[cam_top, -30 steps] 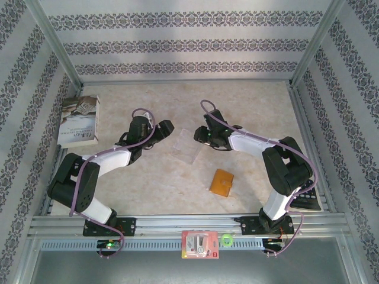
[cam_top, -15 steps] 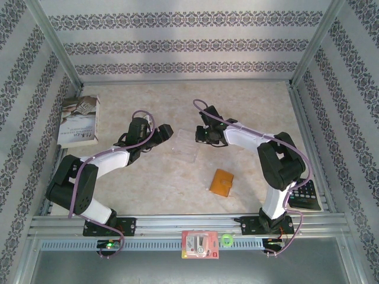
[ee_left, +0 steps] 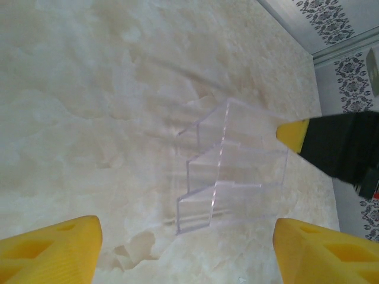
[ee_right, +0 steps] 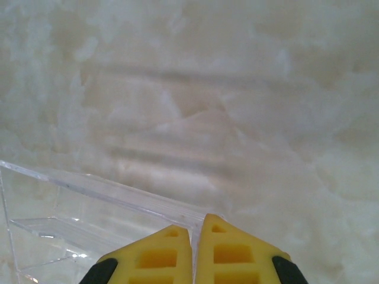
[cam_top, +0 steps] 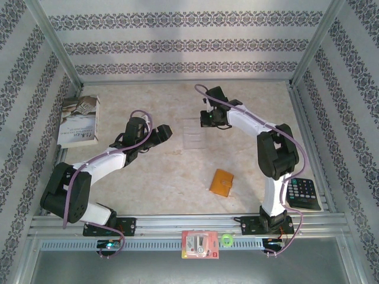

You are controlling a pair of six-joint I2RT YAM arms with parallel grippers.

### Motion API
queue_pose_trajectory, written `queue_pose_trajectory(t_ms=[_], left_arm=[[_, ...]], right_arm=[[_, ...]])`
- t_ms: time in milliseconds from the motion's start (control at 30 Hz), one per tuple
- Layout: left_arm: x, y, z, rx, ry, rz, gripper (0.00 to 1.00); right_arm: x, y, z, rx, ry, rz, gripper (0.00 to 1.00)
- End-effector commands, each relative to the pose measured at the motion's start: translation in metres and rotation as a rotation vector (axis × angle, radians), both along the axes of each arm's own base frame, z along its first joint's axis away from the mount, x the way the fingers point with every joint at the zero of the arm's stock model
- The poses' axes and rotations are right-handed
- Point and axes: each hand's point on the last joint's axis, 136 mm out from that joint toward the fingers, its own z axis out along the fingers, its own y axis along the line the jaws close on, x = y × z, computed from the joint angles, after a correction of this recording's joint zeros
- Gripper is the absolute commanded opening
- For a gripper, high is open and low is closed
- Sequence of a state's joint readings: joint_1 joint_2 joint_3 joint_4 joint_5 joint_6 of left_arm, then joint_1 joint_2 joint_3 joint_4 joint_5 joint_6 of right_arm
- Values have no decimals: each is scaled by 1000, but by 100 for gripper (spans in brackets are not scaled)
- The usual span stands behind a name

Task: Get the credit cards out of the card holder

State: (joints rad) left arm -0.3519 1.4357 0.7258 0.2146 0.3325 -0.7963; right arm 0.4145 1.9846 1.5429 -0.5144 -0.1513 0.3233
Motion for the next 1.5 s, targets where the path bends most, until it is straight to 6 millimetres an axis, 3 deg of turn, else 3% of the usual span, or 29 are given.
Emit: queue_pose_trajectory(t_ms=[0, 133, 233, 267, 367, 533, 633, 767, 967, 1100, 1233, 1467], left_arm=[[-4, 4, 0, 12, 8, -9, 77], [-5, 5, -3, 13, 18, -7, 78], [-6, 6, -3, 19, 16, -4, 80], [-6, 7, -3, 23, 17, 0, 82], [-5, 8, -2, 22, 18, 2, 89], [-3, 3, 11, 5, -18, -27, 99], [-4, -3, 17, -12, -31, -61, 99], [-7, -5, 17, -59, -44, -54, 99], [-10, 2, 19, -169, -142, 16, 99], [-14, -2, 19, -205, -157, -8, 99], [-14, -11, 10, -215, -87, -66, 98], [-13, -22, -2, -297, -35, -122, 80]], right_arm=[[-6, 14, -6, 35, 50, 99, 1], [-7, 16, -15, 37, 77, 93, 1], [-10, 18, -20, 39, 90, 94, 6], [-11, 17, -22, 28, 92, 92, 13], [-11, 14, -14, 25, 68, 75, 47], [-14, 3, 26, 45, -19, 6, 62], [-32, -9, 39, 72, -30, -73, 63], [-83, -29, 37, 115, 14, -173, 64], [-179, -57, 9, 159, 130, -248, 63], [-224, -74, -13, 187, 202, -313, 59], [-246, -87, -33, 159, 262, -369, 53], [-251, -101, -57, 120, 316, -440, 46]])
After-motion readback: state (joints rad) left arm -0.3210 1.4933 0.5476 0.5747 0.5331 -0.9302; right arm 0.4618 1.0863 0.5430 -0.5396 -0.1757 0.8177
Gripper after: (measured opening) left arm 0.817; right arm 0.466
